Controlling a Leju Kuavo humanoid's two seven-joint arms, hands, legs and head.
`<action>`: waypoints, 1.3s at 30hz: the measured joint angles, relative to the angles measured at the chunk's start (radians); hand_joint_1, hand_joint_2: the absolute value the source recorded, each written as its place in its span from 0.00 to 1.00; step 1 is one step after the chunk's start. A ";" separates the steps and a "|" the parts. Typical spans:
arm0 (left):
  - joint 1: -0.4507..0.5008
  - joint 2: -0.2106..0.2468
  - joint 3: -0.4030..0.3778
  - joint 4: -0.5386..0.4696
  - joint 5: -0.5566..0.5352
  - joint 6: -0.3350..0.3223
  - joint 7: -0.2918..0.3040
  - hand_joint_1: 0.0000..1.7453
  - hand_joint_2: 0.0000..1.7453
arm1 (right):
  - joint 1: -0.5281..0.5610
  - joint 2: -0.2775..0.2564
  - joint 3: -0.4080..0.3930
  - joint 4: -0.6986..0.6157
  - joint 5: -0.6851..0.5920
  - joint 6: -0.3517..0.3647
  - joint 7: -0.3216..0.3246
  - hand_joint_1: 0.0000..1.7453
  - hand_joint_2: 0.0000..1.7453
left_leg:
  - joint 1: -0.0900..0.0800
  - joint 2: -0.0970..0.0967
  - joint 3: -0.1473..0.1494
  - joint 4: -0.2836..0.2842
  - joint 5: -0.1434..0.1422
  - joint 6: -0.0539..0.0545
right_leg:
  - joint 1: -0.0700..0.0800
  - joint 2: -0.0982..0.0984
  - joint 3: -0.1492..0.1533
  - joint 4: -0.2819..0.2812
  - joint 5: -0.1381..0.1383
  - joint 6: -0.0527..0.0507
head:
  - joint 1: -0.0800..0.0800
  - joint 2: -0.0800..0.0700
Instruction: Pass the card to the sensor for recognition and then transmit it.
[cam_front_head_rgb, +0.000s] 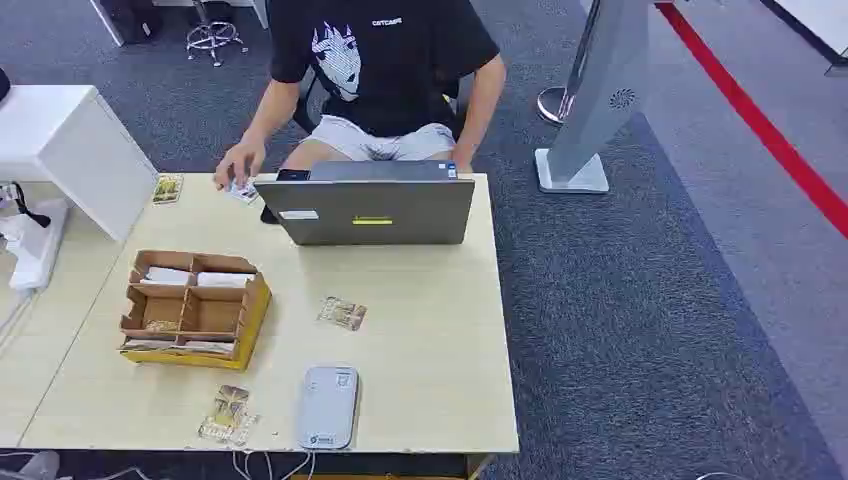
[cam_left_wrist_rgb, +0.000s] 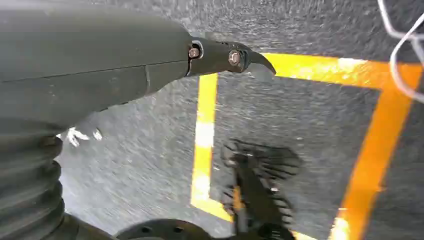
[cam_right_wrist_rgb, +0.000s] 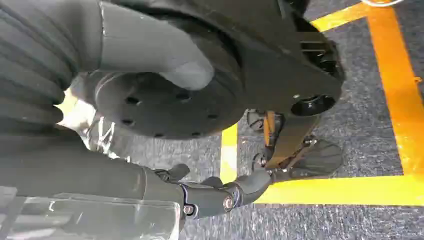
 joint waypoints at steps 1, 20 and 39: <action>-0.003 -0.001 0.024 0.003 0.014 -0.003 -0.015 0.00 1.00 | -0.001 0.004 0.004 0.005 -0.029 -0.002 -0.010 0.00 1.00 | 0.000 0.000 0.000 0.000 0.000 0.000 | 0.000 0.000 0.000 0.000 0.000 0.000 | 0.000 0.000; 0.003 -0.033 0.294 -0.134 0.116 -0.214 -0.269 0.00 1.00 | -0.043 0.027 0.054 0.055 -0.295 0.127 -0.301 0.00 1.00 | 0.000 0.000 0.000 0.000 0.000 0.000 | 0.000 0.000 0.000 0.000 0.000 0.000 | 0.000 0.000; 0.139 -0.183 0.320 -0.797 0.140 -0.356 -0.310 0.00 1.00 | -0.052 0.027 0.049 0.047 -0.320 0.082 -0.463 0.00 1.00 | 0.000 0.000 0.000 0.000 0.000 0.000 | 0.000 0.000 0.000 0.000 0.000 0.000 | 0.000 0.000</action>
